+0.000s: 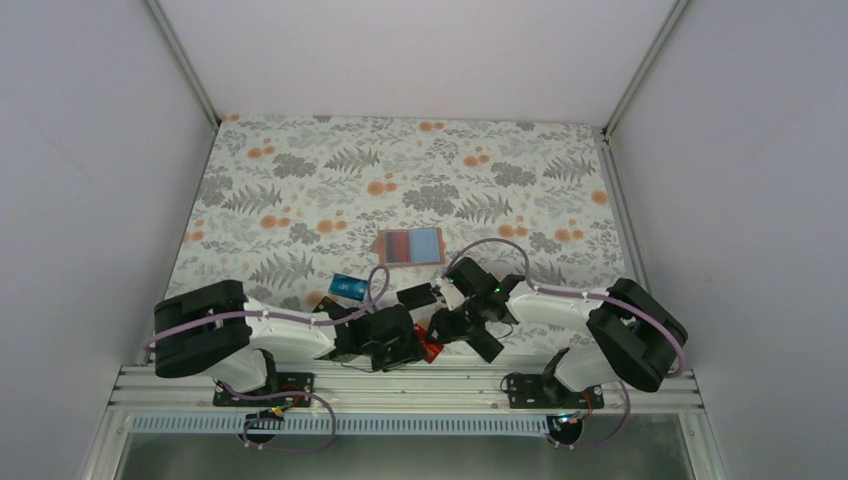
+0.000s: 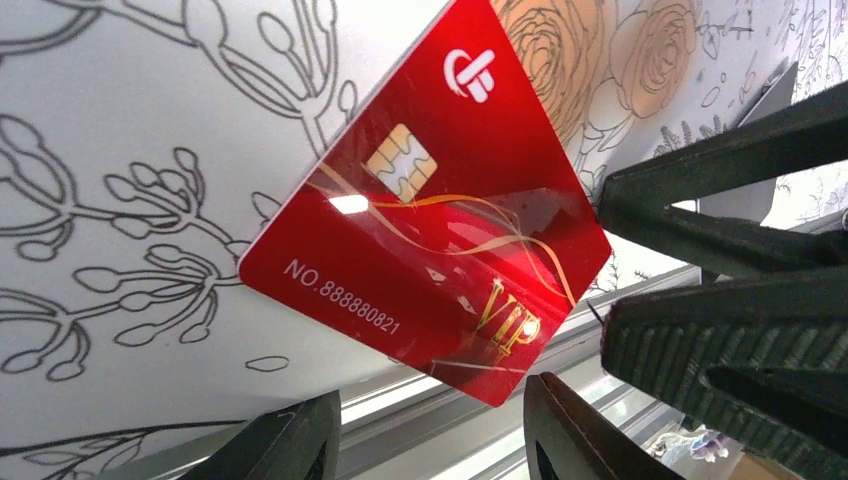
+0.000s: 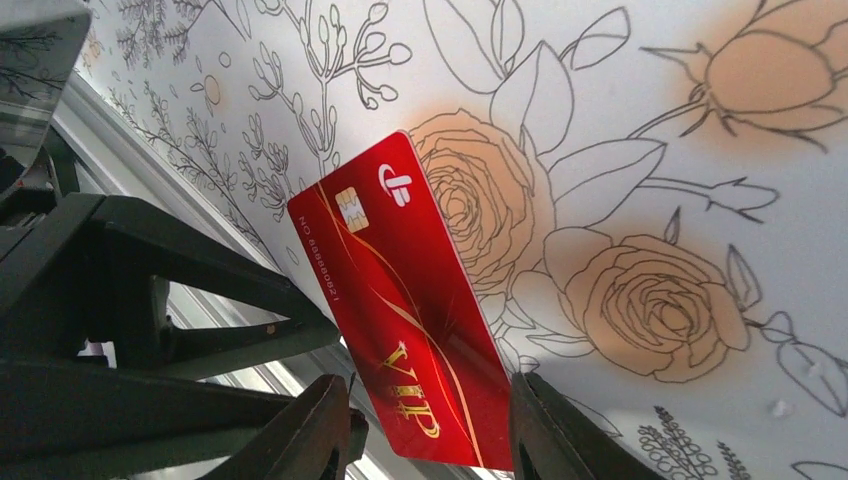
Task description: Put the credit cards into the card holder
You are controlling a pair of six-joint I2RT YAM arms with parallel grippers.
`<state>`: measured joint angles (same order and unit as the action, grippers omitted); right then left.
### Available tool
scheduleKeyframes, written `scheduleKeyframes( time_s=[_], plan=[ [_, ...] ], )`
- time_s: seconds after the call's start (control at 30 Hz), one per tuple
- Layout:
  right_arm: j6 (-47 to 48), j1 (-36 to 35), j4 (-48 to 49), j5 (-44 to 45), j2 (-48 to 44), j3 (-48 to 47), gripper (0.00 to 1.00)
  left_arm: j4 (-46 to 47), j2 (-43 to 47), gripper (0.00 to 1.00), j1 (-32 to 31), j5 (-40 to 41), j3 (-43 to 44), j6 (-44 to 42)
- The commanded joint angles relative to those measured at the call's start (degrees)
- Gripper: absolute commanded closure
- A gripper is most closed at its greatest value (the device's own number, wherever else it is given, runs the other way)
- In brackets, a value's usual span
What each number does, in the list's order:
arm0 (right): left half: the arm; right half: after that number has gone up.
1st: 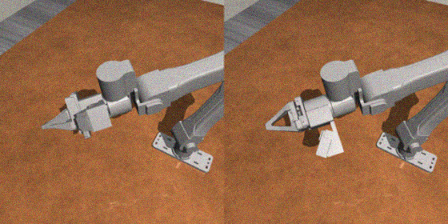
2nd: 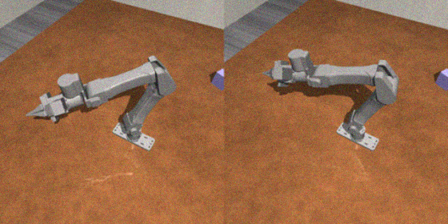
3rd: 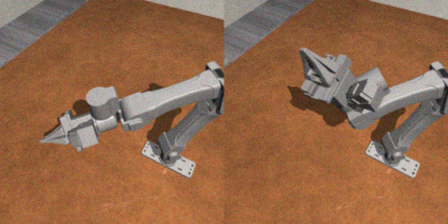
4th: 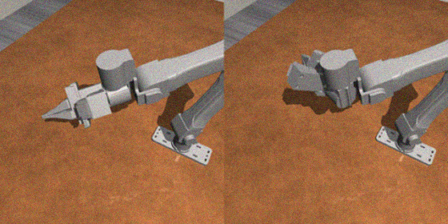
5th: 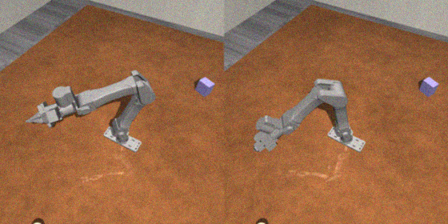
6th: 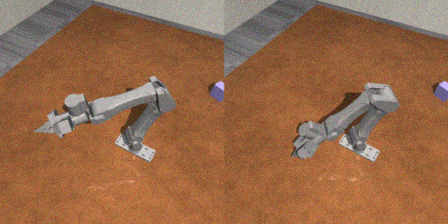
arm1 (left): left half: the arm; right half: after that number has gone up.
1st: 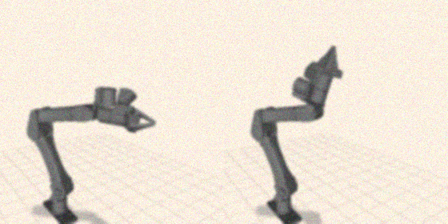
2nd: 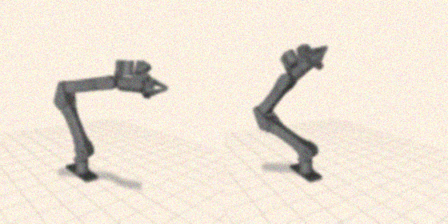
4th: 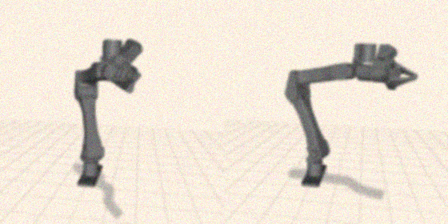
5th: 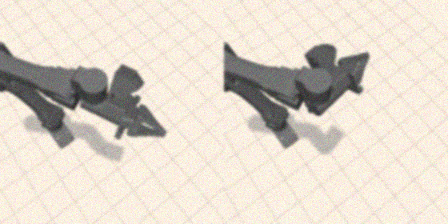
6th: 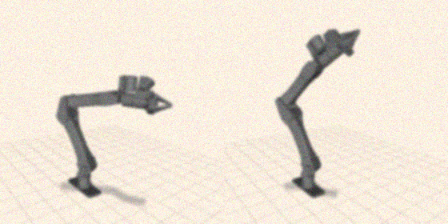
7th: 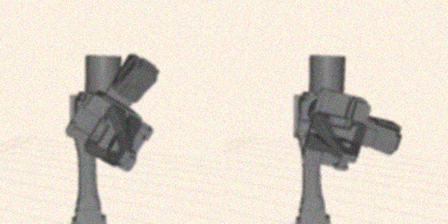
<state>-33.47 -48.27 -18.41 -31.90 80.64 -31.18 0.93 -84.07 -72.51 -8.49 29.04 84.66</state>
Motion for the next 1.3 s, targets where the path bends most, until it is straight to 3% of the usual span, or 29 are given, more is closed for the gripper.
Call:
scheduleKeyframes(
  time_s=[0.0,0.33,0.63,1.27],
  plan=[
    [-1.1,-1.52,-0.99,-0.72,0.1,1.06,0.57,5.16,-0.74,0.53,-0.18,0.78,-1.86,2.53],
    [-1.98,-3.26,1.47,-2.92,1.76,0.0,0.57,8.06,-0.56,0.6,-0.18,2.1,-3.4,3.63],
    [-1.92,-3.51,1.45,-2.3,2.89,-1.78,0.57,10.98,1.04,0.79,-0.18,4.8,-4.16,3.48],
    [-1.03,-3.58,-0.31,-0.93,3.95,-5.41,0.58,6.32,5.87,0.97,0.0,11.12,-2.27,2.1]
  ],
)
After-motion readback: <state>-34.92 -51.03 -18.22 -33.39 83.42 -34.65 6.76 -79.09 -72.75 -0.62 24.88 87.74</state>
